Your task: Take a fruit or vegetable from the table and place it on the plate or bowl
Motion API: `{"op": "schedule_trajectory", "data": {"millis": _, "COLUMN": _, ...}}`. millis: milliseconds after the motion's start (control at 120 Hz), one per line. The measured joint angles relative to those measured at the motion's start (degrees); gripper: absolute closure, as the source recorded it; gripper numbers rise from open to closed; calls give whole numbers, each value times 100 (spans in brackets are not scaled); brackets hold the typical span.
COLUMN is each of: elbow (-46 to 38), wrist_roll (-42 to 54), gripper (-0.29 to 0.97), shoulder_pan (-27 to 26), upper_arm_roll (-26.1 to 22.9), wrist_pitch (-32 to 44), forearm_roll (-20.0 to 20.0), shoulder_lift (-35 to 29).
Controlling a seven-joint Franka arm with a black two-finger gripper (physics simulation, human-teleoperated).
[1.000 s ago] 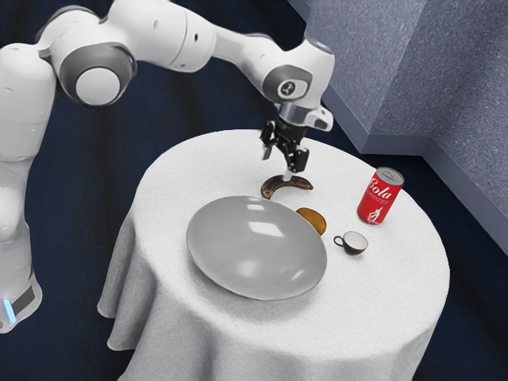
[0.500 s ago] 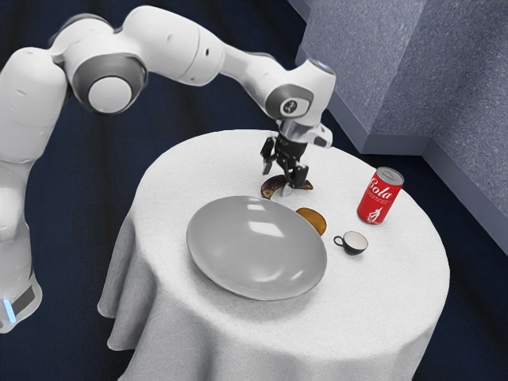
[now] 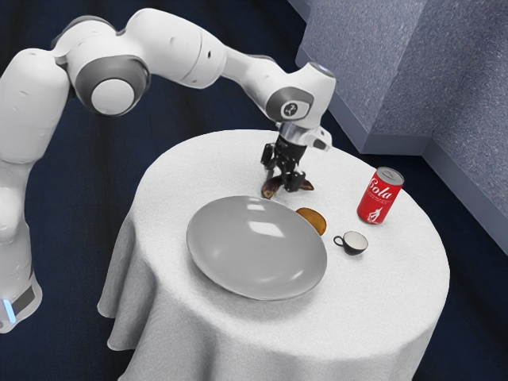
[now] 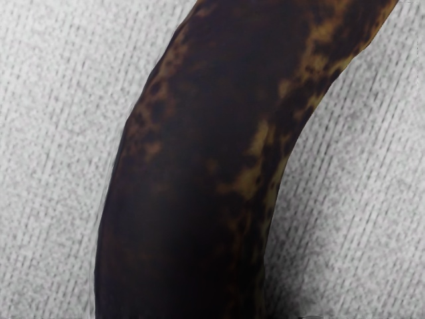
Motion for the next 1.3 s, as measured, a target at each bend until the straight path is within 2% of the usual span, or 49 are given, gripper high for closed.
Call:
{"op": "schedule_trajectory", "data": {"millis": 75, "elbow": 79, "wrist_roll": 3, "gripper": 49, "shoulder_pan": -5, "upper_arm_roll": -8, "wrist_pitch": -37, "forearm_roll": 38, "shoulder_lift": -23}}
{"op": "schedule_trajectory", "data": {"millis": 300, "elbow": 435, "wrist_roll": 2, "gripper": 51, "shoulder_pan": -10, "upper_arm_roll": -69, "wrist_pitch": -217, "forearm_roll": 242, "shoulder_lift": -130}}
{"op": "schedule_trajectory", "data": {"millis": 467, "elbow": 739, "wrist_roll": -5, "gripper": 51, "shoulder_pan": -10, "upper_arm_roll": -331, "wrist_pitch": -546, "forearm_roll": 373, "shoulder_lift": -386}}
{"op": "schedule_trajectory", "data": {"millis": 517, "elbow": 510, "wrist_roll": -21, "gripper": 51, "shoulder_pan": -33, "upper_arm_roll": -482, "wrist_pitch": -622, "forearm_roll": 393, "shoulder_lift": -644}}
{"op": "schedule_trajectory", "data": {"millis": 617, "elbow": -601, "wrist_roll": -94, "gripper": 51, "shoulder_pan": -32, "upper_arm_roll": -805, "wrist_pitch": -580, "forearm_roll": 420, "shoulder_lift": -1533}}
{"op": "schedule_trajectory", "data": {"millis": 667, "elbow": -900, "wrist_roll": -137, "gripper": 51, "shoulder_pan": 38, "upper_arm_roll": -1058, "wrist_pitch": -518, "forearm_roll": 428, "shoulder_lift": -1784}}
{"op": "schedule_trajectory", "data": {"millis": 817, "elbow": -1090, "wrist_roll": -247, "gripper": 51, "shoulder_pan": 79, "upper_arm_roll": -1777, "wrist_pitch": -347, "forearm_roll": 439, "shoulder_lift": -1928}}
{"op": "schedule_trajectory", "data": {"millis": 917, "elbow": -1370, "wrist_roll": -308, "gripper": 52, "shoulder_pan": -186, "upper_arm_roll": -1975, "wrist_pitch": -275, "forearm_roll": 437, "shoulder_lift": -1969}}
{"op": "schedule_trajectory", "data": {"millis": 1042, "elbow": -1970, "wrist_roll": -370, "gripper": 51, "shoulder_pan": -519, "upper_arm_roll": -2064, "wrist_pitch": -191, "forearm_roll": 405, "shoulder_lift": -2413}}
{"op": "schedule_trajectory", "data": {"millis": 1167, "elbow": -2047, "wrist_roll": -409, "gripper": 23, "shoulder_pan": -131, "upper_arm_roll": -2078, "wrist_pitch": -165, "forearm_roll": 325, "shoulder_lift": -2469}}
{"op": "schedule_trajectory", "data": {"millis": 1300, "elbow": -2027, "wrist_roll": -447, "gripper": 9, "shoulder_pan": 37, "upper_arm_roll": -2075, "wrist_pitch": -158, "forearm_roll": 266, "shoulder_lift": -2489}}
